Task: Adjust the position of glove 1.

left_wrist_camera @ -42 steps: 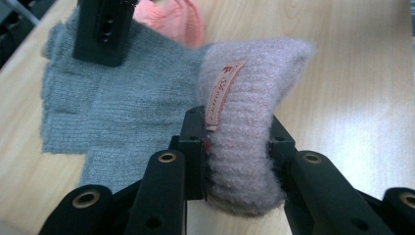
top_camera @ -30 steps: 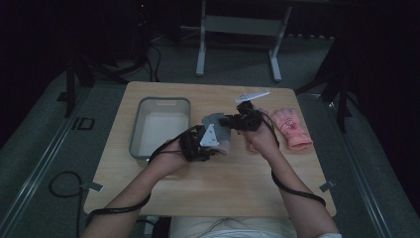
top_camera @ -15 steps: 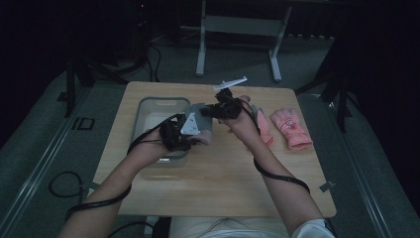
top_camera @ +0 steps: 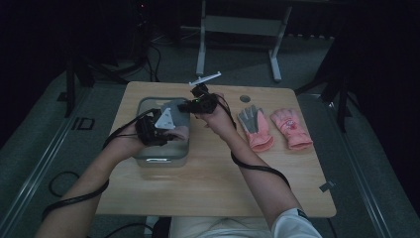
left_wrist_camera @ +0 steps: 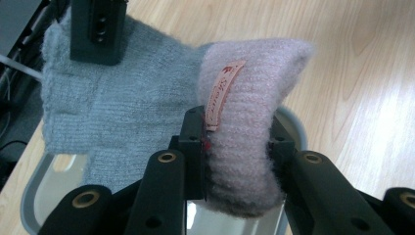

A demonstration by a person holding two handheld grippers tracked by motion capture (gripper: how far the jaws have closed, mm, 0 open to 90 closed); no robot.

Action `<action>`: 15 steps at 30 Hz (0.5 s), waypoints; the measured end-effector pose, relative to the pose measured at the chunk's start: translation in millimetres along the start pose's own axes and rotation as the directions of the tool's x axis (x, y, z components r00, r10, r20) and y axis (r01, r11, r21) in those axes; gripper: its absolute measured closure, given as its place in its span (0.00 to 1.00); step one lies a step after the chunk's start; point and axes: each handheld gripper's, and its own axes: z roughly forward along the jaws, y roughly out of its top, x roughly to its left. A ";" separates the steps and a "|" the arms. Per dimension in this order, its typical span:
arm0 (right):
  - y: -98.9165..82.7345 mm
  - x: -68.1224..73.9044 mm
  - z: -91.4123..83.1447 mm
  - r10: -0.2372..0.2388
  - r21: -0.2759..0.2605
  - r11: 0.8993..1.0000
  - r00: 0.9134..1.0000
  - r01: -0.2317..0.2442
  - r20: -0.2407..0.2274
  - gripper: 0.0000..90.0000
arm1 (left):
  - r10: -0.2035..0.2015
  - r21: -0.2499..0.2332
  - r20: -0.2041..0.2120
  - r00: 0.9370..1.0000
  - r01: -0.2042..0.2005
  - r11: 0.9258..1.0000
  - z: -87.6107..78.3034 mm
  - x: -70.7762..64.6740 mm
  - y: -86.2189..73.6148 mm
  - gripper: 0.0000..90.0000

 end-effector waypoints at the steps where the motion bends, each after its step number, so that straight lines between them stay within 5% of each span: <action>1: 0.9 0.8 4.0 0.000 0.000 1.000 1.000 0.000 -0.002 0.81 | -0.008 -0.003 0.000 1.000 0.008 1.000 0.4 2.3 -4.5 0.77; 9: 0.6 -0.1 36.0 0.000 0.001 1.000 1.000 0.000 -0.015 0.81 | -0.012 -0.010 0.025 1.000 0.012 1.000 19.1 15.1 -36.9 0.77; 15: -13.8 -9.2 68.4 0.024 0.071 0.997 1.000 -0.024 -0.001 0.81 | -0.043 0.069 0.086 0.995 0.037 0.997 44.5 22.8 -50.3 0.77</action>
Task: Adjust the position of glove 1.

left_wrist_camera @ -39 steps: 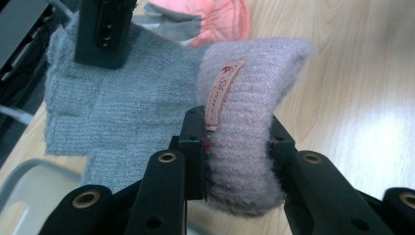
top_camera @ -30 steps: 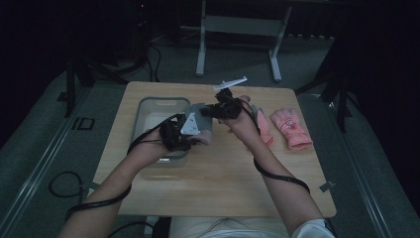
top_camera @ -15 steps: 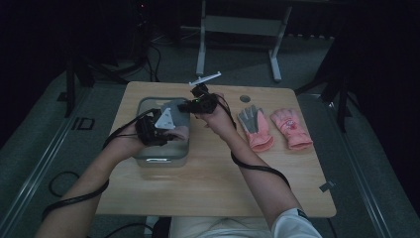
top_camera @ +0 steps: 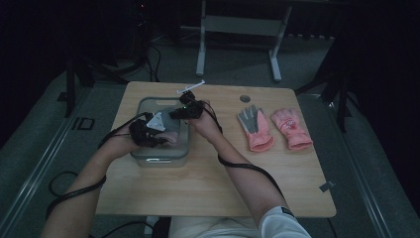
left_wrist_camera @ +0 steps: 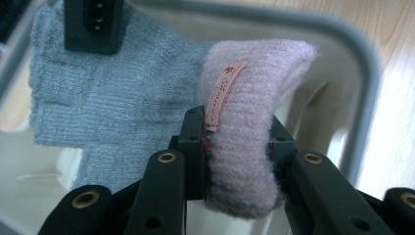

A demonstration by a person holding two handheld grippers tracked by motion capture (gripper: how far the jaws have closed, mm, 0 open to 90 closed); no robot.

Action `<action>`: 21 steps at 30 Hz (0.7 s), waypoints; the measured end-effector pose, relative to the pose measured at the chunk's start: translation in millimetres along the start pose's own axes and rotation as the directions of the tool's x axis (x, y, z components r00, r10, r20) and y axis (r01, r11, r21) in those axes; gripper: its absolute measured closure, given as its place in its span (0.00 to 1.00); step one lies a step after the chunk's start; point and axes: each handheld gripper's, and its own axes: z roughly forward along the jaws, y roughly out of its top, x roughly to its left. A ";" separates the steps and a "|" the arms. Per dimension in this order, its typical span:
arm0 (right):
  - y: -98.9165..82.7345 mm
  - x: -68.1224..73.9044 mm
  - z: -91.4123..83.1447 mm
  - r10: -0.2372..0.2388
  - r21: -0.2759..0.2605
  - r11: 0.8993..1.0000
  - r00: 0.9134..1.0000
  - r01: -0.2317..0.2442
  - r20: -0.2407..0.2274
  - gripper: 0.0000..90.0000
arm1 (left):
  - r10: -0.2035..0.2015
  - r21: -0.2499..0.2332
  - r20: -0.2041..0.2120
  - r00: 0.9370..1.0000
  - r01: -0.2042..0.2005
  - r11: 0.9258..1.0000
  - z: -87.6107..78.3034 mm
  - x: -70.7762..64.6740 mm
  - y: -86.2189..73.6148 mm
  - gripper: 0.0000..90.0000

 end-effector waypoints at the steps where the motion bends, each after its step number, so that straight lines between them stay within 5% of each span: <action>1: -1.5 -0.6 5.0 0.003 0.014 1.000 1.000 -0.003 0.008 0.81 | -0.002 0.019 0.014 1.000 0.002 1.000 3.8 1.9 -1.3 0.77; 12: -4.7 -4.4 35.0 0.014 0.083 0.996 0.999 -0.018 0.044 0.77 | 0.041 0.175 0.064 0.997 -0.052 0.983 33.5 14.9 2.7 0.77; 17: -4.3 -8.3 36.0 0.021 0.124 0.992 0.998 -0.028 0.053 0.68 | 0.050 0.211 0.086 0.995 -0.068 0.975 43.8 15.8 5.4 0.76; 21: -6.9 -12.0 31.4 0.022 0.123 0.992 0.999 -0.028 0.049 0.63 | 0.034 0.198 0.116 0.993 -0.057 0.979 50.9 17.6 5.7 0.75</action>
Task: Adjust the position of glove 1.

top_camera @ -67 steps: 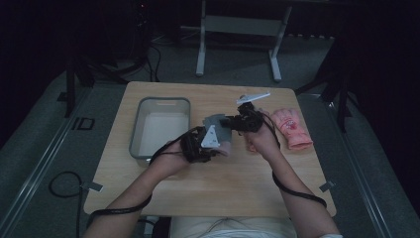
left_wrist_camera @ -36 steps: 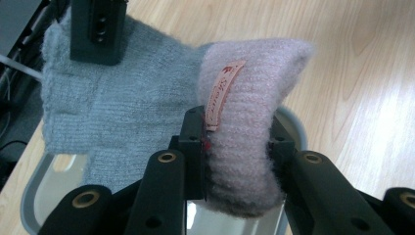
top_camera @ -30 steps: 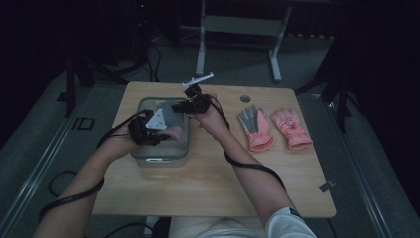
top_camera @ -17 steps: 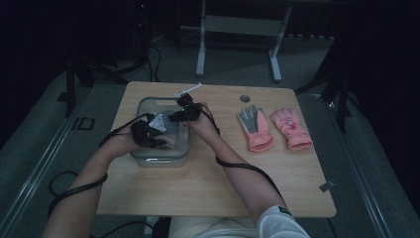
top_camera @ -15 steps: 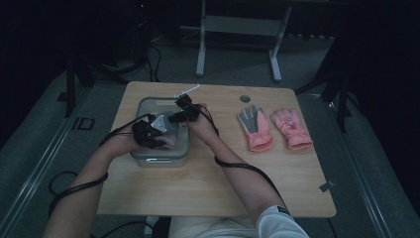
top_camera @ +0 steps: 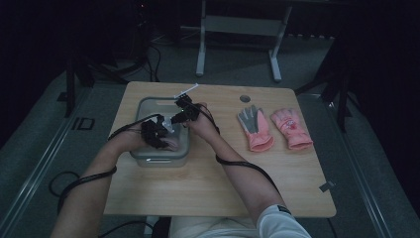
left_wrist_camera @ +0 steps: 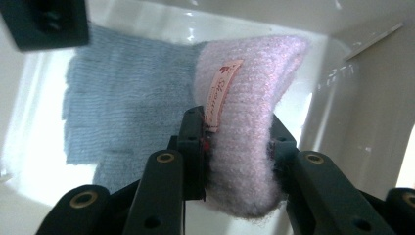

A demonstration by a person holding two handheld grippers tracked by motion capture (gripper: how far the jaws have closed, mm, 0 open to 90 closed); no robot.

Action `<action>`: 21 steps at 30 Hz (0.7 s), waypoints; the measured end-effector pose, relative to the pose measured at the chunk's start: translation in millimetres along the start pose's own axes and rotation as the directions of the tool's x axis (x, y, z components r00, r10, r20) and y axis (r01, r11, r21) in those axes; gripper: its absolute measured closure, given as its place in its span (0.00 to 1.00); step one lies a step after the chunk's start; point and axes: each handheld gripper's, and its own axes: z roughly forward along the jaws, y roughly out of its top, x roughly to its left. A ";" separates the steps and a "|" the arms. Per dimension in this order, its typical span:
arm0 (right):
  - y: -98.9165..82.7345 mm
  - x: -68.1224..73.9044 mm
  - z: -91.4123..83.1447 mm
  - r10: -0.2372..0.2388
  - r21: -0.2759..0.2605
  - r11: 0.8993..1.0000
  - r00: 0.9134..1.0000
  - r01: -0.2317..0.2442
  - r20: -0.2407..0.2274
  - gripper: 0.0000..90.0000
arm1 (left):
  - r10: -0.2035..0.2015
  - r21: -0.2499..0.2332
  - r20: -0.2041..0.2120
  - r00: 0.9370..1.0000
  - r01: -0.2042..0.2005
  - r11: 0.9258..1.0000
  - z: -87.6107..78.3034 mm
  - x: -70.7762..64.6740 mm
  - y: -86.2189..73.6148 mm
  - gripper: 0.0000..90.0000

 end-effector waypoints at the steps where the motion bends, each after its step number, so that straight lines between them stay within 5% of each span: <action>1: -1.0 -1.3 -2.3 0.010 -0.009 1.000 1.000 -0.010 -0.006 0.63 | -0.012 -0.005 0.008 1.000 0.012 1.000 1.6 0.7 0.6 0.75; 8: -8.4 -7.7 -29.7 -0.002 -0.059 0.998 1.000 0.000 -0.026 0.62 | -0.049 -0.039 0.002 0.999 0.049 0.998 -2.8 1.3 0.3 0.61; 12: -13.8 -7.5 -50.1 -0.007 -0.091 0.996 0.999 0.003 -0.049 0.62 | -0.095 -0.066 -0.040 0.995 0.092 0.994 -8.5 0.7 -2.7 0.46; 15: -19.1 -5.0 -63.1 -0.031 -0.111 0.994 0.998 0.024 -0.056 0.62 | -0.138 -0.096 -0.053 0.989 0.132 0.987 -13.5 -0.8 -2.0 0.36; 17: -23.5 -3.5 -70.8 -0.039 -0.120 0.992 0.997 0.032 -0.060 0.61 | -0.175 -0.119 -0.027 0.984 0.171 0.978 -16.7 -0.5 -2.9 0.30; 21: -33.1 -3.0 -82.2 -0.059 -0.125 0.991 0.997 0.051 -0.059 0.62 | -0.195 -0.129 -0.033 0.980 0.189 0.973 -23.8 -3.7 -4.4 0.16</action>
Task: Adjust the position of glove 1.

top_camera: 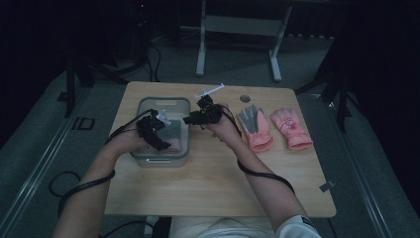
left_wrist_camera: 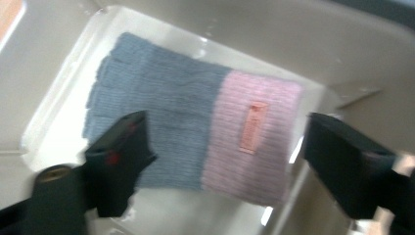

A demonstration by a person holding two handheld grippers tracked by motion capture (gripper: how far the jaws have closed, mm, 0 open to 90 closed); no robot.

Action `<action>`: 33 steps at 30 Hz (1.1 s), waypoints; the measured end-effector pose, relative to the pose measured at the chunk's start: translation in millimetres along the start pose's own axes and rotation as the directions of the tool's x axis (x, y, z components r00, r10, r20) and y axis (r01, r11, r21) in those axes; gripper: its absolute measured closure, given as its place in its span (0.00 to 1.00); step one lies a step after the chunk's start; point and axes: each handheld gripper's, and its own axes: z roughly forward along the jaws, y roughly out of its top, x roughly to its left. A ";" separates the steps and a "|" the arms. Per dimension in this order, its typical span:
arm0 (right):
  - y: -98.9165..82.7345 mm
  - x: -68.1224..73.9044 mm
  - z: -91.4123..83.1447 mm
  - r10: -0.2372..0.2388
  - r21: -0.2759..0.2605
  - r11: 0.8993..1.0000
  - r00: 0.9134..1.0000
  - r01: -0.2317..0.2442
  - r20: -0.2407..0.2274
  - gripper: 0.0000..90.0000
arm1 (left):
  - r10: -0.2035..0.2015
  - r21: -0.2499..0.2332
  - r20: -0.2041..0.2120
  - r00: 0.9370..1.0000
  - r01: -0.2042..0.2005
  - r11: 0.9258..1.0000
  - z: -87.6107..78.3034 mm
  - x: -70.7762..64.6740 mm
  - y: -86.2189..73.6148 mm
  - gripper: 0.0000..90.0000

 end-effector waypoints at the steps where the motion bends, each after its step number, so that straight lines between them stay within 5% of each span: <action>1: -1.7 -0.1 -3.1 -0.010 -0.004 1.000 1.000 0.010 0.003 0.62 | -0.013 -0.009 -0.006 1.000 0.013 1.000 -2.6 -0.8 0.3 0.14; 4: -6.1 0.1 -13.8 -0.019 -0.017 1.000 1.000 0.019 0.009 0.63 | -0.078 -0.061 0.020 0.997 0.079 0.995 -10.6 0.0 2.6 0.10; 7: -9.9 0.3 -23.3 -0.038 -0.021 0.999 0.999 0.038 0.017 0.63 | -0.095 -0.101 0.041 0.995 0.098 0.990 -17.7 -6.0 10.6 0.04; 22: -45.1 -24.8 -71.8 -0.031 -0.049 0.998 0.996 0.035 0.081 0.65 | -0.053 -0.270 0.101 0.994 0.078 0.960 -17.9 -57.2 55.9 0.01; 25: -50.6 -33.8 -84.3 -0.036 -0.054 0.998 0.994 0.042 0.102 0.65 | -0.039 -0.319 0.115 0.993 0.074 0.945 -15.6 -71.6 64.0 0.01; 28: -55.8 -42.1 -97.9 -0.052 -0.068 0.996 0.990 0.061 0.129 0.65 | -0.008 -0.336 0.110 0.994 0.045 0.941 -11.2 -86.0 70.4 0.01; 33: -67.8 -57.0 -116.1 -0.040 -0.078 0.995 0.982 0.055 0.185 0.69 | -0.022 -0.378 0.113 0.993 0.064 0.923 0.9 -107.1 74.2 0.01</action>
